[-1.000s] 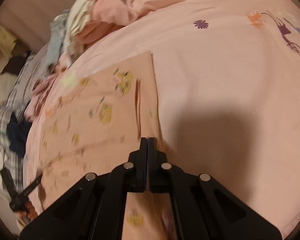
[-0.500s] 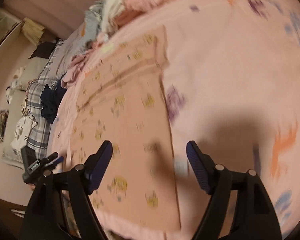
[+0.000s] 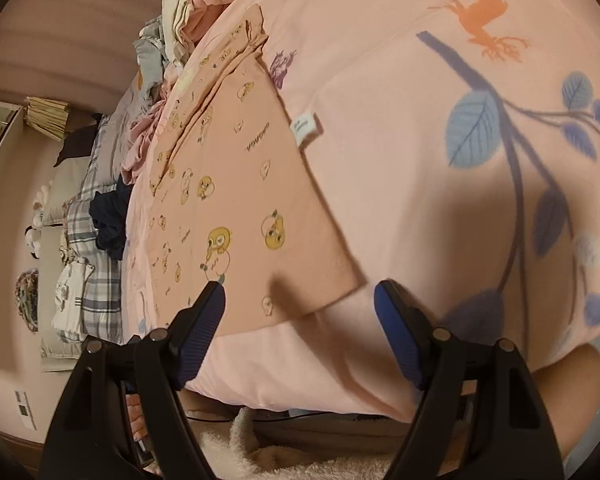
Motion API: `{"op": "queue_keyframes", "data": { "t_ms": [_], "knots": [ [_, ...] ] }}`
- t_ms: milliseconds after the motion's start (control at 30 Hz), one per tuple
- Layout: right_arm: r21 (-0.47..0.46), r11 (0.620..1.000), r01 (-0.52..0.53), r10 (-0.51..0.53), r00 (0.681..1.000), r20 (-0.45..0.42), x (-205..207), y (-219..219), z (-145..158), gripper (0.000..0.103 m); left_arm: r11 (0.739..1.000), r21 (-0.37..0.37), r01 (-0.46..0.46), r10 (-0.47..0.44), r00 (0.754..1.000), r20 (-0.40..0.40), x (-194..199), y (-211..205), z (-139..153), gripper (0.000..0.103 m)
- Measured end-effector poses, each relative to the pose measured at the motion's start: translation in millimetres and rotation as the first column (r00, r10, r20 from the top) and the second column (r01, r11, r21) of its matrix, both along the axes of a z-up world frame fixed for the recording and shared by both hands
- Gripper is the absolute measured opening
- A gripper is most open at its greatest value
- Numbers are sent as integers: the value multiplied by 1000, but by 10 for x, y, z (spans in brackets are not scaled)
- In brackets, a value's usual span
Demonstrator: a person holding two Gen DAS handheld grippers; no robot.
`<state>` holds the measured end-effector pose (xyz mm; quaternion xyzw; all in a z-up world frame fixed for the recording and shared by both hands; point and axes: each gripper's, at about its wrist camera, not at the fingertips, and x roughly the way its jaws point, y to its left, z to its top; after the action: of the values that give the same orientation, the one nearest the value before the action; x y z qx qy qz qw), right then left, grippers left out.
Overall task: Fold small clothes
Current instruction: 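Grasp the hem with both tools and lift it toward the collar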
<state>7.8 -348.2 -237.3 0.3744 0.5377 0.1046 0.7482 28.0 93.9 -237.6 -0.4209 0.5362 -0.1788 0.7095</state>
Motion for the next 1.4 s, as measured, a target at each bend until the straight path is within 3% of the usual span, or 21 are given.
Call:
{"op": "queue_keyframes", "data": {
  "t_ms": [100,300,433,467,633,700,767,800,933,1067,1200,1333,1400],
  "knots": [
    [-23,1000,7,-7,1000,11,33,139,9,78,1000,-10,1,-1,1000,8,75,-117,-30,71],
    [33,999,4,-5,999,41,218,336,-25,78,1000,5,-14,14,999,49,172,-252,-14,71],
    [111,993,36,-41,998,37,274,363,-68,67,999,12,-30,29,999,44,246,-260,-34,69],
    [113,993,43,-48,998,36,266,364,-62,61,999,14,-42,41,998,42,244,-236,-39,65],
    [39,998,51,-52,998,33,243,312,-112,30,993,75,-94,93,996,12,227,-124,-152,18],
    [35,998,59,-60,997,42,232,281,-155,24,990,102,-95,95,995,14,228,-114,-185,10],
    [1,998,61,-61,997,45,232,280,-178,6,985,141,-97,94,995,27,224,-133,-179,7],
    [-38,998,59,-57,997,44,241,284,-188,3,983,153,-97,94,995,31,219,-142,-171,7],
    [-134,991,31,-21,997,73,274,352,-162,1,957,280,-74,51,995,88,223,-282,-75,6],
    [-225,974,5,22,993,116,284,427,-122,3,936,348,-60,19,992,121,202,-355,-31,5],
    [-168,986,17,12,985,172,274,332,-101,4,941,334,-58,20,993,116,241,-329,10,4],
    [-101,995,24,1,970,242,352,265,93,4,930,364,-47,-15,986,166,389,-364,176,3],
    [-92,996,18,10,958,288,405,283,241,4,938,339,-67,-2,980,199,470,-348,272,3]
  ]
}}
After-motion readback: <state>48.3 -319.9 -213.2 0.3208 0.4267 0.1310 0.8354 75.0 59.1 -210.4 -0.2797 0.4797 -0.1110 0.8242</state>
